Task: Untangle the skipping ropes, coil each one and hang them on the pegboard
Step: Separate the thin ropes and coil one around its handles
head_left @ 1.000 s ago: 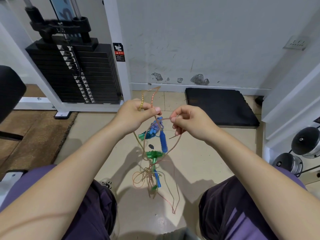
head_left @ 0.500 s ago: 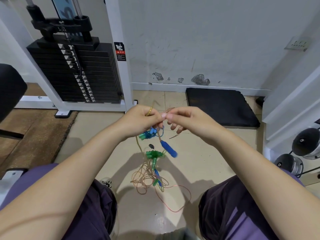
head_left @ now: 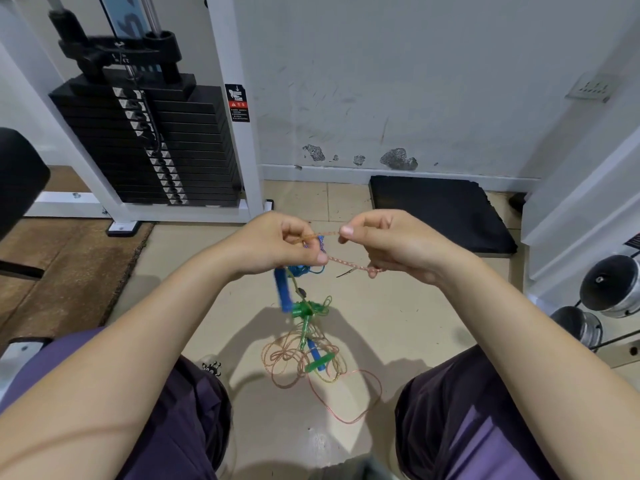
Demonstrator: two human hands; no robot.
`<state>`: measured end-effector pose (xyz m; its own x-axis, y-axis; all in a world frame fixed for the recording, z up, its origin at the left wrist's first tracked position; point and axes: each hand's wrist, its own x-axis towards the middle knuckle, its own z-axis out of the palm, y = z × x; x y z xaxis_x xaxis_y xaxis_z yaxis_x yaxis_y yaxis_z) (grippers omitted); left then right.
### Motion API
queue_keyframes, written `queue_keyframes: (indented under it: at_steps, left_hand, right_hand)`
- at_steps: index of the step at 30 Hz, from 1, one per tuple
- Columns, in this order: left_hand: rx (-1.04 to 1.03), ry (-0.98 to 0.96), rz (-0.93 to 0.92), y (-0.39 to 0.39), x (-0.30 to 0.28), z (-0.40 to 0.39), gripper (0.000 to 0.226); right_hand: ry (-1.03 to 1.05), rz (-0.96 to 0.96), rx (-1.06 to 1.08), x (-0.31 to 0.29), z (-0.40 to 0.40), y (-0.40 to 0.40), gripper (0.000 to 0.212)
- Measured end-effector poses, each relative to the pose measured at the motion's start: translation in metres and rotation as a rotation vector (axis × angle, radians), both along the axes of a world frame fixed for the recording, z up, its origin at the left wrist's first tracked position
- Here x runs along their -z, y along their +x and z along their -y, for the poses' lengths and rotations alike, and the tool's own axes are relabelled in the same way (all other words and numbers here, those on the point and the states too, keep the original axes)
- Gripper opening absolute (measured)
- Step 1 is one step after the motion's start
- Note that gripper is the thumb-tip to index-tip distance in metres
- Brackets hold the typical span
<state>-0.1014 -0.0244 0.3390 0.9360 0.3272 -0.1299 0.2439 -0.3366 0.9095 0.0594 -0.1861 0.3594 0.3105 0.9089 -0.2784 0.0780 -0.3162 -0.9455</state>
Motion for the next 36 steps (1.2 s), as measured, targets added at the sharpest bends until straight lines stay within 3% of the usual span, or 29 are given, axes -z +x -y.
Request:
queue_keyframes:
  at_steps: [5,9,10,14,20,22,25,28,30,36]
  left_hand:
    - [-0.017,0.032,0.074,0.001,0.002,0.004,0.034]
    - [-0.064,0.165,0.056,0.002,0.003,0.003,0.012]
    - [-0.077,0.150,0.028,0.002,0.004,0.002,0.016]
    - [-0.100,0.131,-0.085,0.002,0.004,-0.001,0.032]
    - [-0.125,-0.265,-0.044,0.002,0.004,0.005,0.033]
    - [-0.182,-0.404,0.014,0.004,0.003,0.008,0.031]
    - [-0.228,-0.576,0.109,0.008,0.002,0.011,0.028]
    - [-0.269,-0.635,0.185,0.009,0.001,0.009,0.027]
    - [-0.282,-0.633,0.199,0.009,0.002,0.009,0.028]
    - [-0.295,-0.328,0.058,0.010,0.008,0.008,0.050]
  right_hand:
    - [0.061,0.001,0.058,0.003,-0.001,-0.002,0.021]
    - [0.134,0.062,0.244,0.004,-0.002,-0.001,0.022]
    - [0.152,0.054,0.298,0.004,-0.002,0.001,0.023]
    - [0.232,-0.177,0.497,0.002,-0.001,0.007,0.024]
    - [0.238,-0.477,0.270,0.005,-0.006,0.005,0.039]
    - [0.171,-0.396,0.165,0.007,-0.006,0.000,0.038]
    - [0.033,-0.118,-0.048,0.015,-0.005,-0.008,0.022]
    - [-0.067,0.072,-0.233,0.022,-0.004,-0.017,0.010]
    - [-0.053,0.147,-0.216,0.024,-0.006,-0.020,0.009]
    - [0.215,-0.031,0.009,0.012,-0.008,-0.015,0.008]
